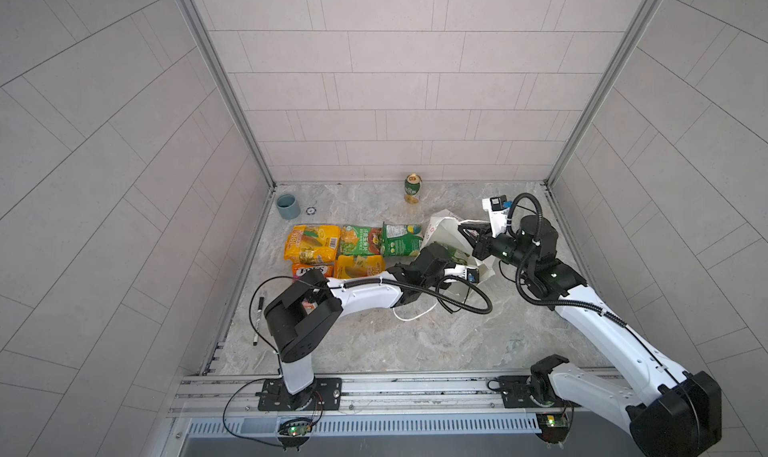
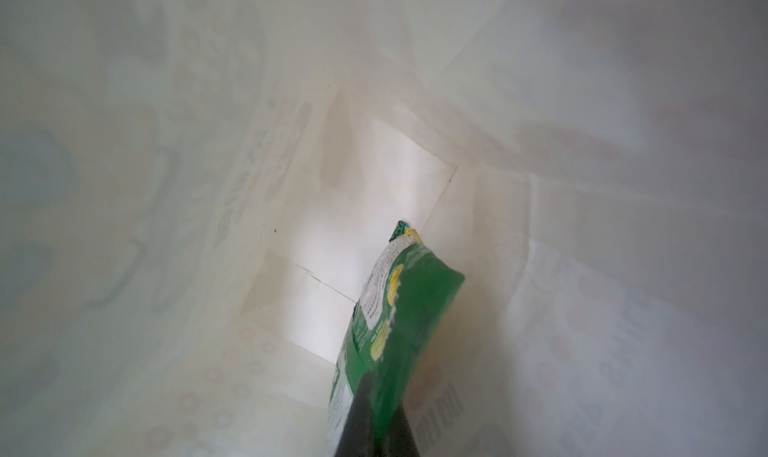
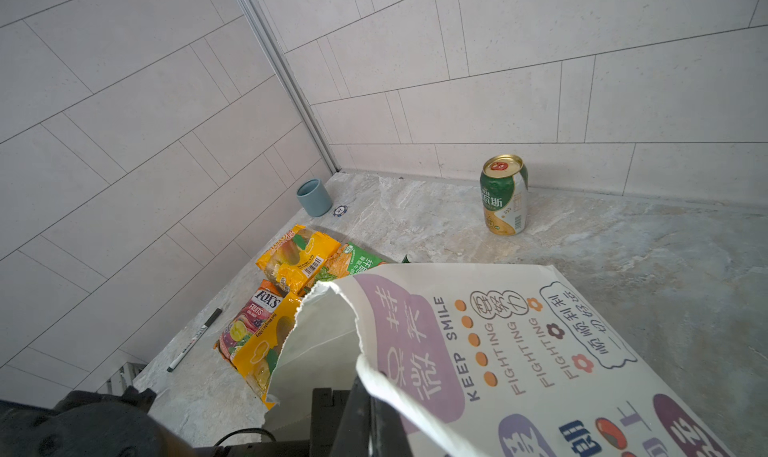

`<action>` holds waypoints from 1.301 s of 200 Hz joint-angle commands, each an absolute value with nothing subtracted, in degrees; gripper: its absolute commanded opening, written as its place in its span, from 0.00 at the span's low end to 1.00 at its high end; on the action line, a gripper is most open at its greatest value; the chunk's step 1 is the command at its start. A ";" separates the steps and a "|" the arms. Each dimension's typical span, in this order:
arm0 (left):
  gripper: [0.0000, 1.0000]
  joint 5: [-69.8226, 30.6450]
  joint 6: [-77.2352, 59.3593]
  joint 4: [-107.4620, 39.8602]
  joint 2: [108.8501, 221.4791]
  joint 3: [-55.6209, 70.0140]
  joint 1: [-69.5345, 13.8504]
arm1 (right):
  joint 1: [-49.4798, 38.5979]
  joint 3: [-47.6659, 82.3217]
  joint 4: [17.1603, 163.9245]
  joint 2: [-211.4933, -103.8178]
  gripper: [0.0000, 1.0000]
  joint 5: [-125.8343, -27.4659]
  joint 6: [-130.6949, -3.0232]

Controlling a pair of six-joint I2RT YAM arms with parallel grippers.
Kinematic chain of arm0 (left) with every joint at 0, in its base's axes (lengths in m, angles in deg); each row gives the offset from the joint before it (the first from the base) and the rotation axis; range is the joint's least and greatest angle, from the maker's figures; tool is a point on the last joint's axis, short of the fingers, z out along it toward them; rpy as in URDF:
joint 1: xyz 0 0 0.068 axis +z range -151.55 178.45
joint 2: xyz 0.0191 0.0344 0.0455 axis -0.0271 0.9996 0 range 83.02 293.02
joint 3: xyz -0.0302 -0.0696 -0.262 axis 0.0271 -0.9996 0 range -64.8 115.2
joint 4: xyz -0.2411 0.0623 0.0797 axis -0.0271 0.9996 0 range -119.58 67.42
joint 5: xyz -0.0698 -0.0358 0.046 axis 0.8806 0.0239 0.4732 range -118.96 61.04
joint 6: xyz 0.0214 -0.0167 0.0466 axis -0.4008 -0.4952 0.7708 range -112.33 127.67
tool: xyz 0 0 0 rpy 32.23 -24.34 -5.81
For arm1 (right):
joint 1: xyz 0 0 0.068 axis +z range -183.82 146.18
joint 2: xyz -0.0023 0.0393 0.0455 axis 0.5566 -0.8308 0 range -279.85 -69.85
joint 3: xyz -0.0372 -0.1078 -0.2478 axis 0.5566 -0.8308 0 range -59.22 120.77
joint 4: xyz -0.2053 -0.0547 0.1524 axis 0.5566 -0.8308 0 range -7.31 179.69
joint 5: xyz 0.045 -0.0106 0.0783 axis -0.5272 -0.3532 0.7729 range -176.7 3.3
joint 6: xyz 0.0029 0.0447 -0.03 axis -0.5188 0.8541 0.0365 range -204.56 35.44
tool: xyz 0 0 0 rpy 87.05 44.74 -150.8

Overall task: Take the snacks out of the paper bag
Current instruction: 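Insert the left gripper into the bag and close it on the last green packet, then lift the green Spring Tea packet up out of the bag with the left gripper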

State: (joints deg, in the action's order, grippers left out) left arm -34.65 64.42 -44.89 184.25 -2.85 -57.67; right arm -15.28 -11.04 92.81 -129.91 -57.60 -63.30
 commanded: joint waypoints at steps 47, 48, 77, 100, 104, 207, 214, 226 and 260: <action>0.00 -36.51 66.88 -43.50 175.91 -3.54 -60.12 | -15.72 -8.71 92.98 -131.47 0.00 -59.13 -63.29; 0.00 -36.51 66.89 -43.48 175.78 -3.54 -60.15 | -15.72 -8.70 92.96 -131.51 0.00 -59.16 -63.33; 0.00 -36.47 67.43 -42.16 172.80 -4.13 -60.74 | -15.86 -8.54 92.59 -131.72 0.00 -60.20 -63.44; 0.00 -36.34 67.55 -40.98 170.34 -4.20 -61.18 | -15.89 -8.21 92.15 -132.30 0.00 -61.05 -63.34; 0.00 -36.19 67.48 -40.75 169.94 -4.17 -61.30 | -15.98 -8.12 91.92 -132.43 0.00 -61.40 -63.34; 0.00 -35.79 63.19 -31.63 164.00 1.18 -61.49 | -18.00 -5.63 90.73 -135.64 0.00 -64.80 -61.76; 0.00 -36.26 62.26 -31.30 163.80 1.59 -61.50 | -18.00 -5.04 90.44 -136.04 0.00 -64.84 -61.58; 0.00 -36.73 59.75 -31.25 163.30 2.40 -61.49 | -18.00 -4.05 90.21 -136.52 0.00 -65.14 -61.27; 0.00 -37.11 51.41 -30.88 159.93 5.08 -61.30 | -18.57 -0.57 88.83 -137.00 0.00 -67.85 -60.50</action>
State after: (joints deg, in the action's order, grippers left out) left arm -36.03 59.09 -29.18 164.82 0.82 -61.21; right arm -17.97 -3.85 89.11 -137.27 -65.40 -61.77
